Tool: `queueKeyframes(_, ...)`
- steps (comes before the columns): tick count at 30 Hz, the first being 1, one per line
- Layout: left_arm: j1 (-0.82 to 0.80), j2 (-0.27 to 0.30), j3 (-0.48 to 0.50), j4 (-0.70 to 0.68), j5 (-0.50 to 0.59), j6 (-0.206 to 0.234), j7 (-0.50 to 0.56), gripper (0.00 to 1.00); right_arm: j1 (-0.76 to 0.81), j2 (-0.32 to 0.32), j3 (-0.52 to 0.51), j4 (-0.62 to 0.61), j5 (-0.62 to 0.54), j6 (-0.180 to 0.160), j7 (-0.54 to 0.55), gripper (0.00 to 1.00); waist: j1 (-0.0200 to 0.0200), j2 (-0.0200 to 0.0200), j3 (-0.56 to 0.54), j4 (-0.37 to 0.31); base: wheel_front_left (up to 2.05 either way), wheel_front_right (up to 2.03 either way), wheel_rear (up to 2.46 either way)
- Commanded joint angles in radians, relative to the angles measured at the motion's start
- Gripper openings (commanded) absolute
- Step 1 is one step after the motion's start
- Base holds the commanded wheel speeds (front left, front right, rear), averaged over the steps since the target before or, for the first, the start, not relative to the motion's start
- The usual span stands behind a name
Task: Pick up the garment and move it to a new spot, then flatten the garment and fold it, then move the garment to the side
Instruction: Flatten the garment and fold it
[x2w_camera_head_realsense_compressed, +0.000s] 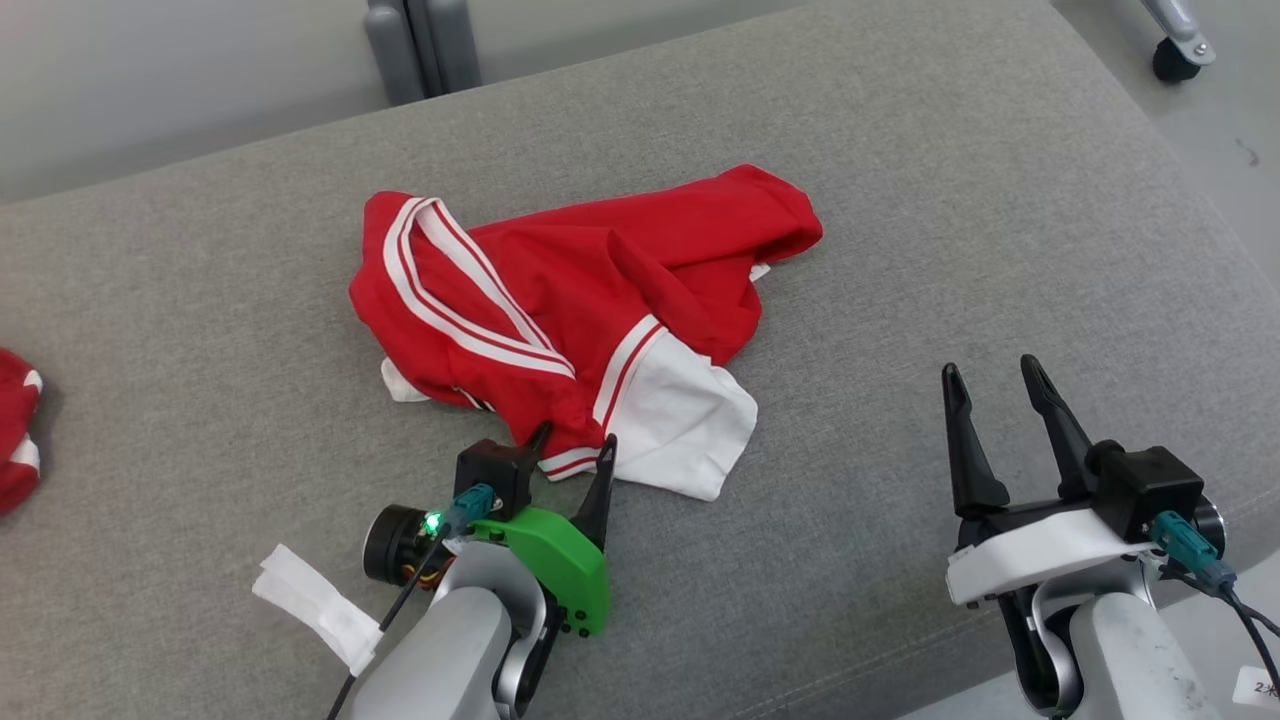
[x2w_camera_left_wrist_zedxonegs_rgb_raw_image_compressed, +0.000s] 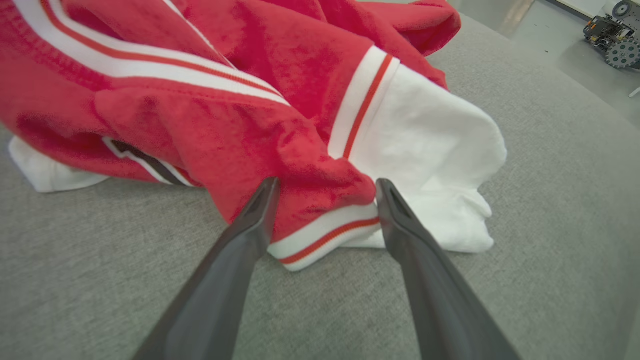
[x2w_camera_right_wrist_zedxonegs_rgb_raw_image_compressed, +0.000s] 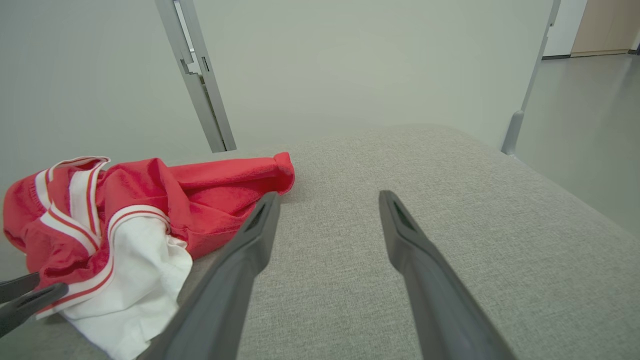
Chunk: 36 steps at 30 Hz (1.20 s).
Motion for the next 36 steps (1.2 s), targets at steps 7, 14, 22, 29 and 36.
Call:
queueKeyframes(7,-0.049,0.006,-0.033,0.029,-0.037,0.006,-0.042,0.0,-0.012,-0.002,-0.019,-0.002,0.004,-0.001,-0.001,1.0,0.0,-0.0001,0.018,0.006,0.0,0.0,0.0)
queueKeyframes(14,-0.034,0.011,0.005,-0.105,-0.037,0.037,-0.081,0.0,0.001,-0.002,-0.032,-0.003,-0.011,-0.001,-0.001,1.0,0.0,-0.0001,-0.007,0.078,0.0,0.0,0.0)
queueKeyframes(22,0.145,0.11,0.192,-0.373,-0.029,0.114,-0.081,0.0,0.021,-0.002,-0.047,-0.004,-0.026,-0.001,-0.001,1.0,0.0,-0.0001,-0.042,0.159,0.0,0.0,0.0)
queueKeyframes(29,0.294,0.164,0.351,-0.383,-0.076,0.15,-0.082,0.0,0.024,-0.002,-0.043,0.003,-0.032,-0.001,-0.001,1.0,0.0,-0.0001,-0.05,0.191,0.0,0.0,0.0)
queueKeyframes(36,0.319,0.142,0.423,-0.283,-0.087,0.121,-0.082,0.0,0.014,-0.002,-0.04,0.012,-0.04,-0.001,-0.001,1.0,0.0,-0.0001,-0.045,0.197,0.0,0.0,0.0)
